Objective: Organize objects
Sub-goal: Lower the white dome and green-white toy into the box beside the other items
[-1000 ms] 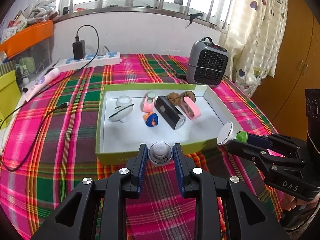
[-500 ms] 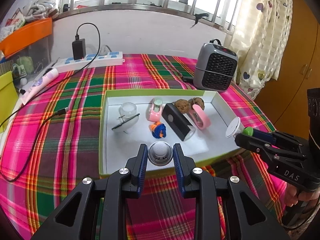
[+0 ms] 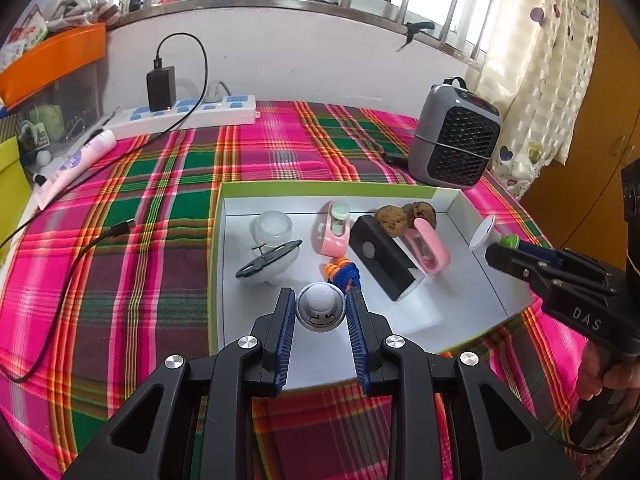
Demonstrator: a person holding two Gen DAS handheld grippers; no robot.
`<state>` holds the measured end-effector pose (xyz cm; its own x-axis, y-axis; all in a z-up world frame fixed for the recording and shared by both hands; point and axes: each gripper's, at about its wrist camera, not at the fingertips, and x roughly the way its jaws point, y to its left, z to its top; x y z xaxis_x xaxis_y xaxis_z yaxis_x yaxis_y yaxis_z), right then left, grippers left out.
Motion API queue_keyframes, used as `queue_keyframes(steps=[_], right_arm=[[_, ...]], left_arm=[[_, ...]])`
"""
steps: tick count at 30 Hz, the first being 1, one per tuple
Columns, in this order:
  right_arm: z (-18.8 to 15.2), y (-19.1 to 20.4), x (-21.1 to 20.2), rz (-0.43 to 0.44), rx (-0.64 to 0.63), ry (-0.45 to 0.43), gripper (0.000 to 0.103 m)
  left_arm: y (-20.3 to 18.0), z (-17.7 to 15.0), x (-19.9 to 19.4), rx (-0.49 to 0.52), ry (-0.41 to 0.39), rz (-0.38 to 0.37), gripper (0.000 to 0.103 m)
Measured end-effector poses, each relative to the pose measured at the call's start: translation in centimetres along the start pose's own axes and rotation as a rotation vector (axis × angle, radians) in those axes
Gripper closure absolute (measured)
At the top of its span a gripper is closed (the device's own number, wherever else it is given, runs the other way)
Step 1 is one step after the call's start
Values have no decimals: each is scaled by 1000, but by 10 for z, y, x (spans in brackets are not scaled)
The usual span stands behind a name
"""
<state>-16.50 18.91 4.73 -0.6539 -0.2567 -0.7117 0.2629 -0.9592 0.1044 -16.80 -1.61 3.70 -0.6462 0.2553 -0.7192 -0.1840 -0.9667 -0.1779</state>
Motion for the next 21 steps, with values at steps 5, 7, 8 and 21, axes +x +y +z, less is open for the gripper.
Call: queue_keyframes(steps=[5, 7, 8, 21], right_arm=[[6, 3, 8, -34, -12, -2, 72], [9, 5, 11, -53, -21, 1, 72], [9, 5, 13, -60, -24, 1, 72], [16, 5, 26, -98, -28, 21, 72]], left_arm=[[3, 1, 7, -2, 14, 1, 79], [4, 2, 10, -3, 20, -1, 79], [5, 3, 11, -5, 20, -1, 79], [7, 8, 16, -2, 22, 0, 79]])
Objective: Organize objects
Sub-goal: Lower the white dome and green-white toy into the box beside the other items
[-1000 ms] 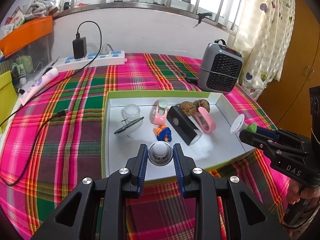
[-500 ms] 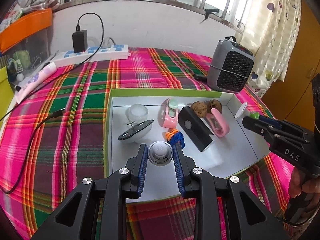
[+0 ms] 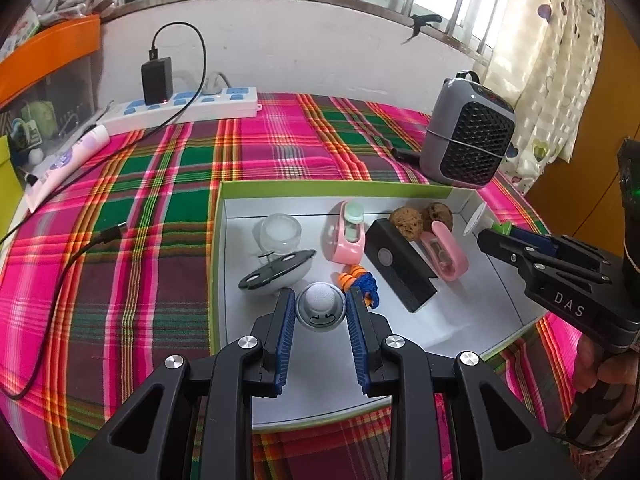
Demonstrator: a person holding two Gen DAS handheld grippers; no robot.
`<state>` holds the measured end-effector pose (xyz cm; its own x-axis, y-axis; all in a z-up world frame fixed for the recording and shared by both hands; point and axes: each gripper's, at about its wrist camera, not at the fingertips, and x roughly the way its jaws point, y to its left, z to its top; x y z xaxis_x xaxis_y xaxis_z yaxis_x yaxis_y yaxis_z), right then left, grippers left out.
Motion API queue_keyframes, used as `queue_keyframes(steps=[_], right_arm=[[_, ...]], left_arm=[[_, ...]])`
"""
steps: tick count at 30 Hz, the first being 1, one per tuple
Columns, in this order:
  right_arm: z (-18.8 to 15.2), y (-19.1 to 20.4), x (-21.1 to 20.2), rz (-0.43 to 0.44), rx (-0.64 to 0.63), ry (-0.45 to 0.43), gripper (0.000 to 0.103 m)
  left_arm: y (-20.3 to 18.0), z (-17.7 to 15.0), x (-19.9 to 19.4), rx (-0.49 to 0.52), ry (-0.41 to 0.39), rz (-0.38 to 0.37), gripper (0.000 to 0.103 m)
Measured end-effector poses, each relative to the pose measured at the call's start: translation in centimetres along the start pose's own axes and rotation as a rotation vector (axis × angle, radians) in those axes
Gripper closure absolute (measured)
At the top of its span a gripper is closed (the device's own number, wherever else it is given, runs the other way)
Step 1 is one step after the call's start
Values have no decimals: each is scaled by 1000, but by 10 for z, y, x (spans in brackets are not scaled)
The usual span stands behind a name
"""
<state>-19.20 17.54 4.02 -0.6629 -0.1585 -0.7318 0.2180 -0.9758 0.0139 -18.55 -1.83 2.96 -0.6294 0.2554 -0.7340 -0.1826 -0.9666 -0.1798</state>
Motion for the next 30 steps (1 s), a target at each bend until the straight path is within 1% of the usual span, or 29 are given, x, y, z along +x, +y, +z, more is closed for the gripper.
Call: queue_keyframes(steps=[10, 22, 30], right_arm=[[0, 3, 6, -21, -14, 20, 72], [-1, 0, 10, -25, -8, 34, 72], [-2, 1, 14, -25, -11, 48, 72]], left_arm=[[-1, 1, 5, 11, 12, 5, 79], [-2, 0, 7, 20, 12, 11, 79], [-4, 0, 8, 33, 11, 36, 79]])
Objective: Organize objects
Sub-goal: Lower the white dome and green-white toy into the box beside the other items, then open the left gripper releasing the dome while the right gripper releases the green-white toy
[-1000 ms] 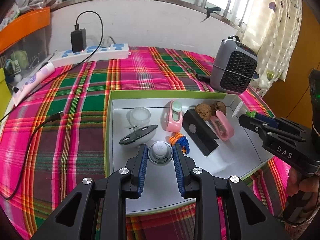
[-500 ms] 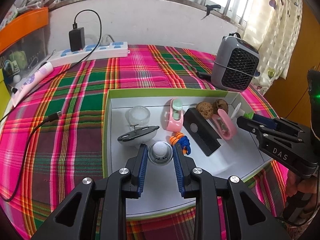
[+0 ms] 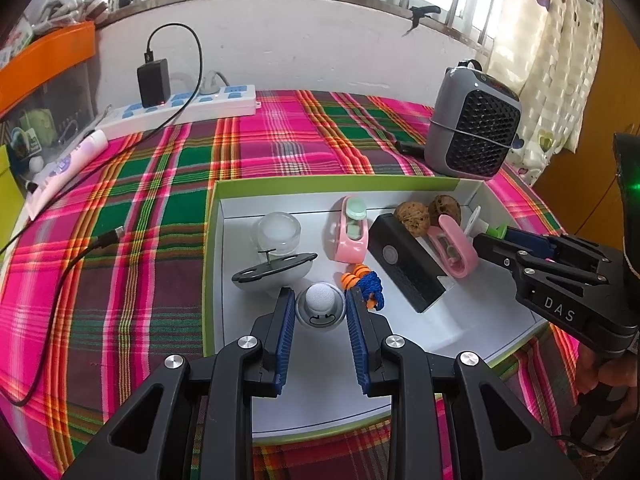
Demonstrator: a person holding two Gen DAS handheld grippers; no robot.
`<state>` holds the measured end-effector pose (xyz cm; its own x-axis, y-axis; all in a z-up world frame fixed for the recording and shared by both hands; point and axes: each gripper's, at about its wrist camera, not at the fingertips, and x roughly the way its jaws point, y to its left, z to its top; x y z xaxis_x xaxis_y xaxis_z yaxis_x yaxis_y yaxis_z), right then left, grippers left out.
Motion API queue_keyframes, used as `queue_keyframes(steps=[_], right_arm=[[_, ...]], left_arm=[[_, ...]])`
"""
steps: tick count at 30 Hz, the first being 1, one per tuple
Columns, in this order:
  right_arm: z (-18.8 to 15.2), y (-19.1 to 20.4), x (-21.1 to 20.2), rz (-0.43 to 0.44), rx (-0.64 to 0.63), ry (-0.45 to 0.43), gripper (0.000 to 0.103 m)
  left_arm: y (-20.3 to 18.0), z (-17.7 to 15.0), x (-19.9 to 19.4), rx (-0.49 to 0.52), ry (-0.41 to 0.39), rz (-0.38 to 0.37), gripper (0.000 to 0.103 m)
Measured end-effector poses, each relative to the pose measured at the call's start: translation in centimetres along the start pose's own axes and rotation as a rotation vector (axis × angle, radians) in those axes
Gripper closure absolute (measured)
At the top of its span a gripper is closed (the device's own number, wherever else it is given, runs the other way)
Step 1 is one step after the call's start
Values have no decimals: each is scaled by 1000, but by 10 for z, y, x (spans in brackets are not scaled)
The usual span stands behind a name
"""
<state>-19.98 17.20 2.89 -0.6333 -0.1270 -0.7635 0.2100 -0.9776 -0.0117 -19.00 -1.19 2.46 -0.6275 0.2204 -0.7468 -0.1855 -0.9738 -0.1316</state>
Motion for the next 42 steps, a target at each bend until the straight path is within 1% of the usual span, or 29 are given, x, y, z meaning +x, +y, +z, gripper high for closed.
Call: queue_keyframes(steps=[28, 32, 35, 37, 38, 42], right_arm=[[-2, 3, 2, -7, -3, 1, 72], [-2, 3, 1, -9, 2, -4, 72], [-3, 2, -1, -7, 9, -8, 72], [-3, 3, -2, -4, 10, -10, 70], [-4, 3, -2, -1, 10, -12, 67], [-5, 6, -4, -8, 6, -18, 66]], left_arm=[[-1, -1, 1, 10, -1, 20, 78], [-2, -1, 0, 8, -3, 29, 74], [-2, -2, -1, 18, -7, 50, 72], [-2, -2, -3, 16, -8, 51, 71], [-2, -2, -4, 18, -11, 54, 71], [-4, -3, -9, 18, -24, 61, 71]])
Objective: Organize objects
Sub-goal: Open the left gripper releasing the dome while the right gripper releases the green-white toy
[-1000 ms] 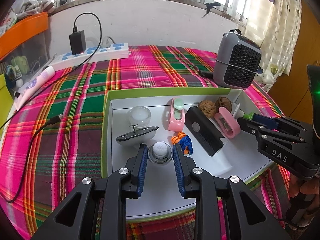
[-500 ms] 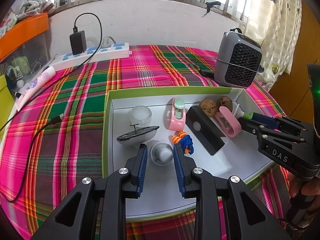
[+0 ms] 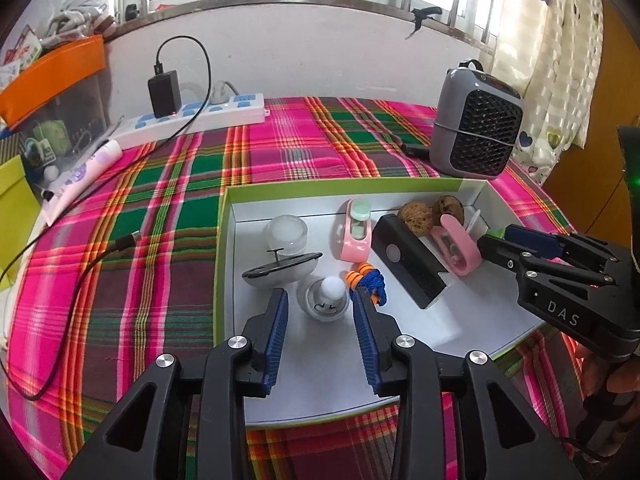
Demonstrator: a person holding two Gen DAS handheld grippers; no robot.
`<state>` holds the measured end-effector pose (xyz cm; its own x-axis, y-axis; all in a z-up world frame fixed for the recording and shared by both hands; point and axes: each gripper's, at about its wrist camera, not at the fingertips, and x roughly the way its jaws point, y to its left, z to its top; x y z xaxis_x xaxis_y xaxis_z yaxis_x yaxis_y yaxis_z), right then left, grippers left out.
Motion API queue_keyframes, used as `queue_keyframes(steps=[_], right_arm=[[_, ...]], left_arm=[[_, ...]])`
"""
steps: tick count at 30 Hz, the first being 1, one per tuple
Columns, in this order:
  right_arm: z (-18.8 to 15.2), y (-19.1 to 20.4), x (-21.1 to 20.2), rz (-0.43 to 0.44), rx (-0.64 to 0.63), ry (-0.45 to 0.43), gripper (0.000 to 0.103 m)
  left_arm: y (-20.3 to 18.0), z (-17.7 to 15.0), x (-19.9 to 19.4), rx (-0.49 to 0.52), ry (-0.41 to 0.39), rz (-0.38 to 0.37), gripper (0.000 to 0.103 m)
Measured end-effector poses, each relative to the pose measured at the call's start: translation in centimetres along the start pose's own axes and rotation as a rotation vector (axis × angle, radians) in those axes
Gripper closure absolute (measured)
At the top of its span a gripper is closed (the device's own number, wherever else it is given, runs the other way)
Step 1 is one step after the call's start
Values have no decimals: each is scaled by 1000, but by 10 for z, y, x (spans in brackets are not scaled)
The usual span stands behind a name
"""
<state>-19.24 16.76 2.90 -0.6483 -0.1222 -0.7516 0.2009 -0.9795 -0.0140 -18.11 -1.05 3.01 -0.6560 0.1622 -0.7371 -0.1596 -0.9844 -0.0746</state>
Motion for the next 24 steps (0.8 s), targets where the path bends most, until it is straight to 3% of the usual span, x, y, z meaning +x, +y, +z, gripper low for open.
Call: queue_keyframes(steps=[24], right_arm=[[-13, 5, -27, 31, 29, -48, 66]], left_arm=[[-9, -13, -31, -13, -44, 66, 70]])
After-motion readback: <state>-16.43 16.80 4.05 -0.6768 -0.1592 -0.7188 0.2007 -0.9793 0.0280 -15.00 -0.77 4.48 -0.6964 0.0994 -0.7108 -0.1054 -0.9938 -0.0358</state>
